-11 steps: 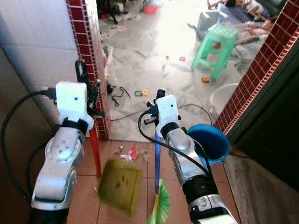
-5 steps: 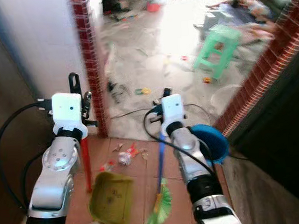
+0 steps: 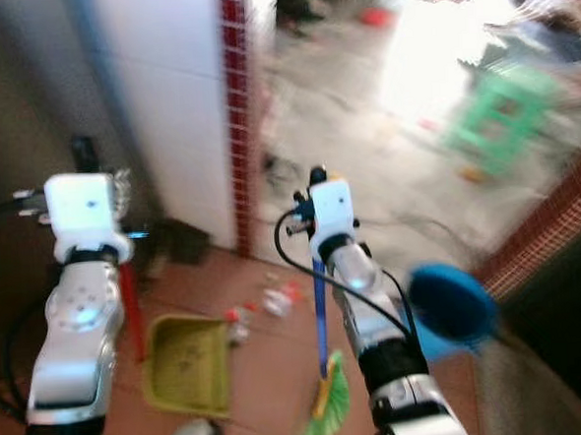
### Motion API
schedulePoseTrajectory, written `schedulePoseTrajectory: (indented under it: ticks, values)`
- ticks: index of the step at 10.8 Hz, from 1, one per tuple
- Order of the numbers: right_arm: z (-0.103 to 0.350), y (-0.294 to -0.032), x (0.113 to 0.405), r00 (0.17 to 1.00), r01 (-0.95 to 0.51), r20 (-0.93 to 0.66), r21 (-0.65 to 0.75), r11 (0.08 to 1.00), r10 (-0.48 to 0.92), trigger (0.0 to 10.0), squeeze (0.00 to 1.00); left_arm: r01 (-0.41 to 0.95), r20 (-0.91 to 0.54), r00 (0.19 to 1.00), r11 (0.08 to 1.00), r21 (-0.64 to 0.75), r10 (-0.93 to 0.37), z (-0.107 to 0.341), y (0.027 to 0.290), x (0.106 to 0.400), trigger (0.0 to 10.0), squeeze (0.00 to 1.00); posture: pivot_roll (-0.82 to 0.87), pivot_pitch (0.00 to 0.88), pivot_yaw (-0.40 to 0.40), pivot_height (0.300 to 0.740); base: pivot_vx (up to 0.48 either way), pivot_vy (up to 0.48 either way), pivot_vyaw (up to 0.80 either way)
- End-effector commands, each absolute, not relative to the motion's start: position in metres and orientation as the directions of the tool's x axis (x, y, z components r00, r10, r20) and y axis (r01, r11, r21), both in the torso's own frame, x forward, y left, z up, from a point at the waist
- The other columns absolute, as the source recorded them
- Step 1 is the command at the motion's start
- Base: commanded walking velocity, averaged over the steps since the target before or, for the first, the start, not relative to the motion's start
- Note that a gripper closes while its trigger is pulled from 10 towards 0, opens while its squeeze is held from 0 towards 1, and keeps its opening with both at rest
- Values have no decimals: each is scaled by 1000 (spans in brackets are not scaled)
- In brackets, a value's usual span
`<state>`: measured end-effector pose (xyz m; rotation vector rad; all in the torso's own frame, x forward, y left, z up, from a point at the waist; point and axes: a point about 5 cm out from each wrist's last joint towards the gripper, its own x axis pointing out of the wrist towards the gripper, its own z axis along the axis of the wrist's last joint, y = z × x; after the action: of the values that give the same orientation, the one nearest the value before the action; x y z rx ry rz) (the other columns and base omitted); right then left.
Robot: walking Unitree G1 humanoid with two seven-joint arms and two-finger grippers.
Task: Sweep floor
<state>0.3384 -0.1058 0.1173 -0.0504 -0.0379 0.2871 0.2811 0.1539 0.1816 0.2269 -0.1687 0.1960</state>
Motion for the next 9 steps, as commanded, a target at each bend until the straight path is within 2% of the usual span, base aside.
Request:
schedulePoseTrajectory:
  ticks: [1, 5, 7, 9]
  values:
    - [129, -111, 344, 960, -266, 76, -70, 962, 271, 10000, 0, -211, 217, 962, 956, 205, 165, 185, 150, 281, 10000, 0, 37, 9, -78, 740, 0, 0, 788]
    - [139, -112, 343, 954, -266, 120, -71, 961, 273, 10000, 0, -277, 143, 956, 948, 157, 255, 160, 163, 278, 10000, 0, 21, 14, -76, 740, 0, 0, 781]
    - [147, -114, 343, 947, -276, 149, -78, 958, 285, 10000, 0, -281, 162, 953, 950, 140, 258, 164, 161, 280, 10000, 0, 19, 15, -79, 740, 0, 0, 769]
    - [156, -112, 343, 935, -293, 190, -57, 954, 299, 10000, 0, -279, 149, 953, 955, 95, 264, 162, 162, 279, 10000, 0, 20, 14, -81, 740, 0, 0, 0]
